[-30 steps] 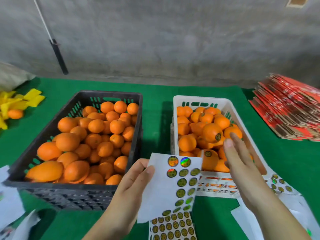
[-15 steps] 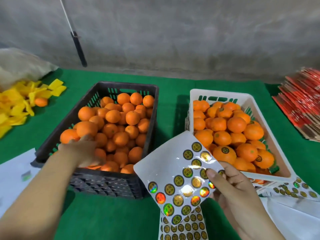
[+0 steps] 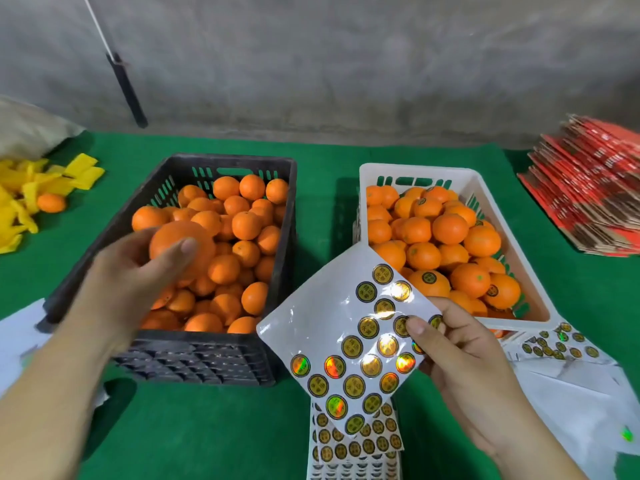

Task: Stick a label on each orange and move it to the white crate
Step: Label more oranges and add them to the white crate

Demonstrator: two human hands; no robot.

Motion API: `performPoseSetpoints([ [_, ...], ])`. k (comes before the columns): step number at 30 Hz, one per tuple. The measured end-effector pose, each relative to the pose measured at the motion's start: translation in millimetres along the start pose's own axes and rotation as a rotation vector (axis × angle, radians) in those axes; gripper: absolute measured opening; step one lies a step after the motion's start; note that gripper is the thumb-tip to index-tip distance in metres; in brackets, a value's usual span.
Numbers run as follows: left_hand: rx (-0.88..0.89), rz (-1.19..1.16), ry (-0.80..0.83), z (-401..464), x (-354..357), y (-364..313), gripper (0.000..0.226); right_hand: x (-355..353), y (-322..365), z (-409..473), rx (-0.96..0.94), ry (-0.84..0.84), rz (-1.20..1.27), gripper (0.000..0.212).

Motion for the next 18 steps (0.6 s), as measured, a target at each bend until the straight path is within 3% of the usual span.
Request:
performPoseSetpoints([
  [3, -0.165, -0.703, 0.360, -38, 58, -12, 0.086, 4, 13, -1, -0.034, 0.053, -0.039, 0.063],
  [5, -0.239, -0.858, 0.574, -58, 88, -17, 0.084, 7, 19, -3, -0.064, 0.109, -0.049, 0.056],
  [7, -0.264, -0.925, 0.680, -72, 106, -19, 0.083, 6, 23, -4, -0.115, 0.124, -0.109, 0.042],
  [10, -0.328, -1.053, 0.672, -81, 117, -16, 0.084, 4, 29, -9, -0.229, 0.023, -0.397, 0.048],
  [14, -0.197, -0.969, 0.633, -89, 129, -15, 0.098, 14, 36, -19, -0.561, -0.150, -1.020, 0.036],
  [18, -0.075, -0.805, 0.554, -96, 135, -16, 0.090, 30, 49, -30, -0.715, -0.234, -1.081, 0.042],
])
Point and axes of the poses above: each hand's wrist, its own z-axis towards the middle knuckle, its own x-axis out of the palm, y = z × x, the point moved 2 cm from there along z, towards the middle knuckle, and after that the axes turned 3 degrees about y, right-handed, at the moved point
